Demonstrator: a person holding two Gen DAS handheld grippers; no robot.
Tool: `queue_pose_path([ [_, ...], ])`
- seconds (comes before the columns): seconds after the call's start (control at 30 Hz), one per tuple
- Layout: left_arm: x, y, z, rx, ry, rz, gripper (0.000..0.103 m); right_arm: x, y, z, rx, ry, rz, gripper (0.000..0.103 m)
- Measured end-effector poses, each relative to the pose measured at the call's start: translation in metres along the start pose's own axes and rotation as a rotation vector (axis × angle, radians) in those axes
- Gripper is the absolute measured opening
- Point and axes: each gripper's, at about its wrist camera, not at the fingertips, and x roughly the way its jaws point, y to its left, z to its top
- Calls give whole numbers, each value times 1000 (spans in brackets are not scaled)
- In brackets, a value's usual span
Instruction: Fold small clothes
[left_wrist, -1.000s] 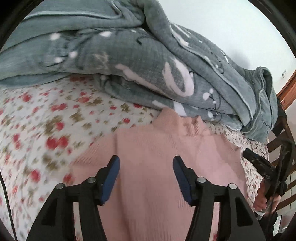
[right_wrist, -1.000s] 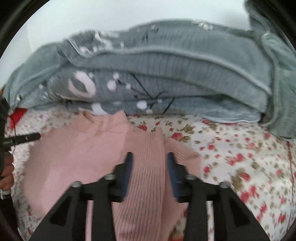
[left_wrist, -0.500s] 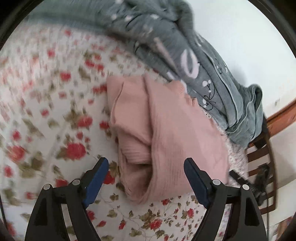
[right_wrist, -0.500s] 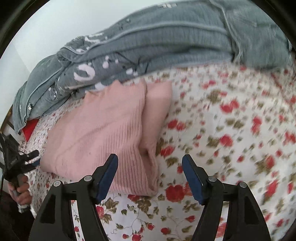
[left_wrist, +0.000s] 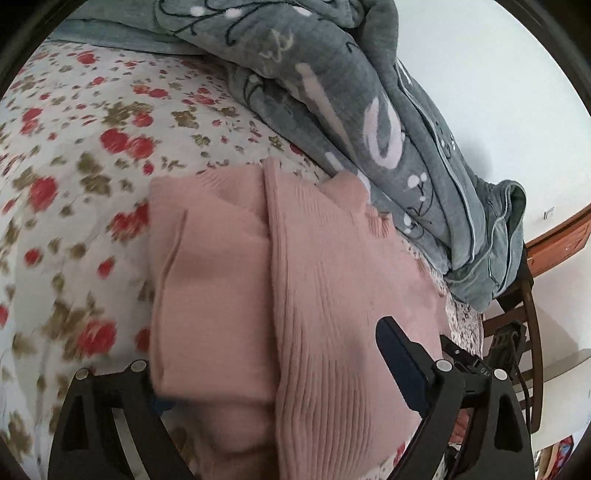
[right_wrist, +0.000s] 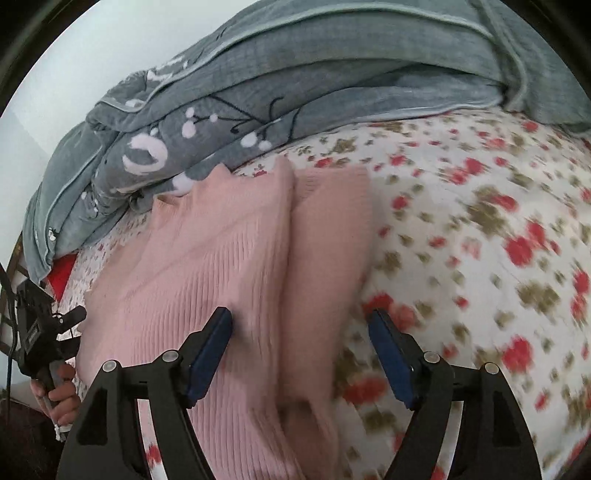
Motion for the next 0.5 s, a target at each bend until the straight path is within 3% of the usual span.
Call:
queue_pose_path([
  [0.1, 7, -2, 5, 6, -13, 6, 90, 14, 7, 10, -22, -6, -18, 76],
  [0.13, 7, -2, 6, 2, -16, 19, 83, 17, 9, 12, -22, -8, -21, 73],
  [0.17, 6, -2, 6, 0, -21, 34, 74, 19, 10, 14, -23, -13, -24, 62],
  [0.2, 4, 0, 6, -7, -26, 66, 50, 19, 11, 15, -28, -14, -15, 53],
  [0.23, 3, 2, 6, -15, -16, 66, 34, 17, 11, 15, -32, -10, 21, 33],
  [0.27, 4, 4, 7, -26, -3, 32, 27, 14, 11, 15, -26, -13, 44, 28],
  [0.3, 2, 3, 8, -29, 4, 6, 25, 10, 11, 15, -19, -20, 63, 26],
  [0.5, -37, -44, 6, 89, -54, 21, 22, -52, 64, 14, -156, -167, 21, 23],
])
